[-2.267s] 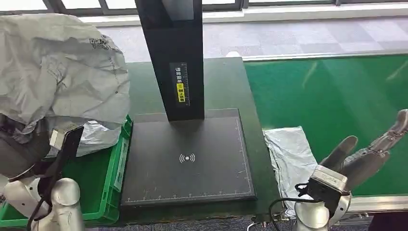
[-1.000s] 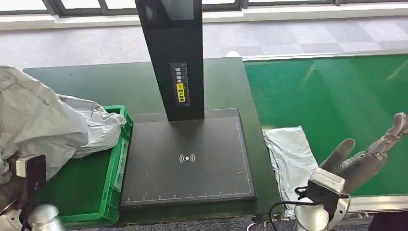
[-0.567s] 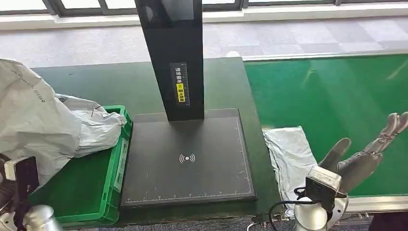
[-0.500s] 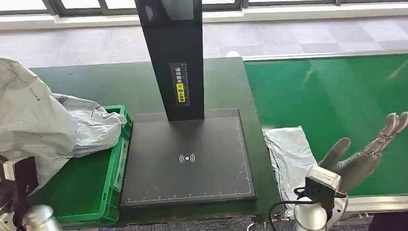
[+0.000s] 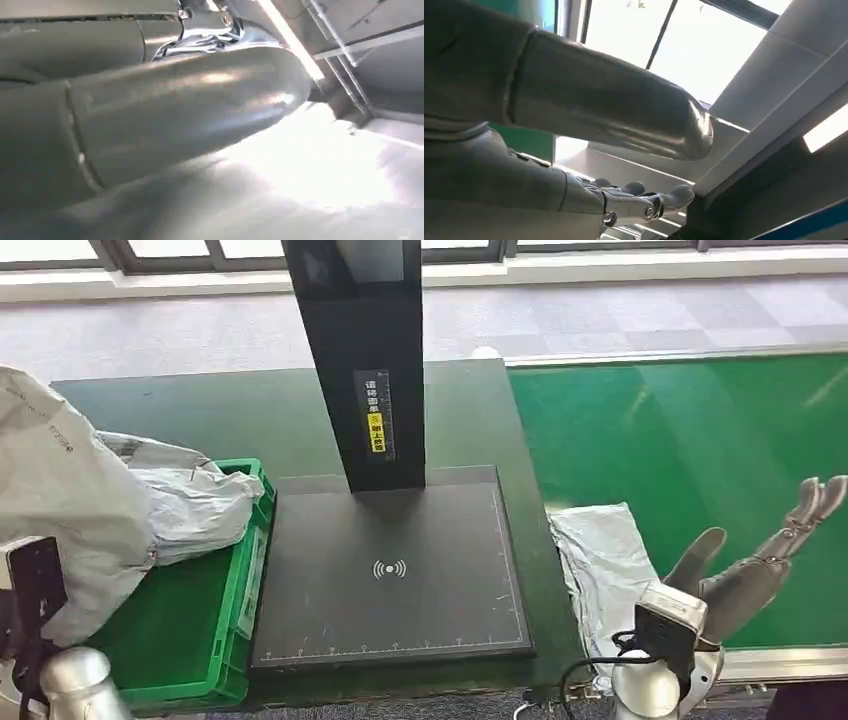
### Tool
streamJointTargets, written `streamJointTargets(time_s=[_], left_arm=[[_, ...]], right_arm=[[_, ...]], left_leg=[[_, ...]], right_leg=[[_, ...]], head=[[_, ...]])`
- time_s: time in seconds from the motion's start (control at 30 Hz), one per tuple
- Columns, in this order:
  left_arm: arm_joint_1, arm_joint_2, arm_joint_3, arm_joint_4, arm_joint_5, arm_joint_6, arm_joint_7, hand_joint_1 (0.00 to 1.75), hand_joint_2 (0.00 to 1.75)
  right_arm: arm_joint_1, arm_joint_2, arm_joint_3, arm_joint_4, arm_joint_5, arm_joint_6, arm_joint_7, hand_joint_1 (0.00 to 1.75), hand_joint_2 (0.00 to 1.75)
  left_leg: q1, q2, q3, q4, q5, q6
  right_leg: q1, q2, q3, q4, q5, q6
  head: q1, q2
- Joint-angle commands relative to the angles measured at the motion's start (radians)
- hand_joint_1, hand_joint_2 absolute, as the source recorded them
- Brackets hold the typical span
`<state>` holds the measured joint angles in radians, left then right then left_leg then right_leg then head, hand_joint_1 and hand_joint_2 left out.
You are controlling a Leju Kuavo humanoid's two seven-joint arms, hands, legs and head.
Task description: Moved the parcel from conveyor to table for the left to box.
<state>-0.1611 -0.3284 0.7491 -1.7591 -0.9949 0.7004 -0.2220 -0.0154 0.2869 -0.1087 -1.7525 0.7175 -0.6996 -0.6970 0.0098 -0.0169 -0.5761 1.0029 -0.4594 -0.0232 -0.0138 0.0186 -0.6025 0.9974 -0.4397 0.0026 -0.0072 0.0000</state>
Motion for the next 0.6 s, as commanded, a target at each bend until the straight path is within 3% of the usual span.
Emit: streamJointTargets(time_s=[0.03,0.13,0.17,0.47,0.6], left_arm=[[0.115,-0.021,-0.307,-0.115,-0.091,-0.002,0.057,0.00,0.00],[0.106,-0.021,-0.369,-0.117,-0.154,-0.002,0.117,0.00,0.00],[0.104,-0.021,-0.368,-0.117,-0.160,-0.002,0.113,0.00,1.75],[0.108,-0.021,-0.359,-0.138,-0.136,-0.002,0.086,0.00,1.75],[0.124,-0.021,-0.343,-0.159,0.069,-0.002,-0.056,0.00,1.75]], right_arm=[[-0.005,0.062,-0.143,0.089,-0.008,0.001,-0.001,0.00,0.00],[0.020,0.062,-0.148,0.062,-0.013,0.001,-0.001,0.00,0.00],[0.023,0.062,-0.149,0.060,-0.014,0.001,-0.001,0.00,0.00],[0.030,0.062,-0.152,0.061,-0.019,0.001,-0.001,0.00,0.00],[0.018,0.062,-0.166,0.090,-0.009,0.001,-0.001,0.00,0.00]], left_leg=[[0.000,-0.001,0.002,-0.001,-0.001,0.001],[0.000,-0.004,0.003,-0.002,0.000,0.002],[0.000,-0.003,0.002,-0.001,0.000,0.001],[0.000,-0.001,0.004,-0.002,0.000,0.001],[0.000,0.002,0.004,-0.002,-0.001,0.001]], right_leg=[[0.001,-0.004,0.004,-0.002,-0.001,0.000],[0.000,-0.007,0.006,-0.003,-0.001,0.000],[0.001,-0.005,0.004,-0.002,-0.001,0.000],[0.000,-0.003,0.005,-0.003,-0.001,0.000],[0.000,-0.001,0.005,-0.003,-0.001,0.000]], head=[[0.000,0.000],[0.000,0.000],[0.000,0.000],[0.000,0.000],[0.000,0.000]])
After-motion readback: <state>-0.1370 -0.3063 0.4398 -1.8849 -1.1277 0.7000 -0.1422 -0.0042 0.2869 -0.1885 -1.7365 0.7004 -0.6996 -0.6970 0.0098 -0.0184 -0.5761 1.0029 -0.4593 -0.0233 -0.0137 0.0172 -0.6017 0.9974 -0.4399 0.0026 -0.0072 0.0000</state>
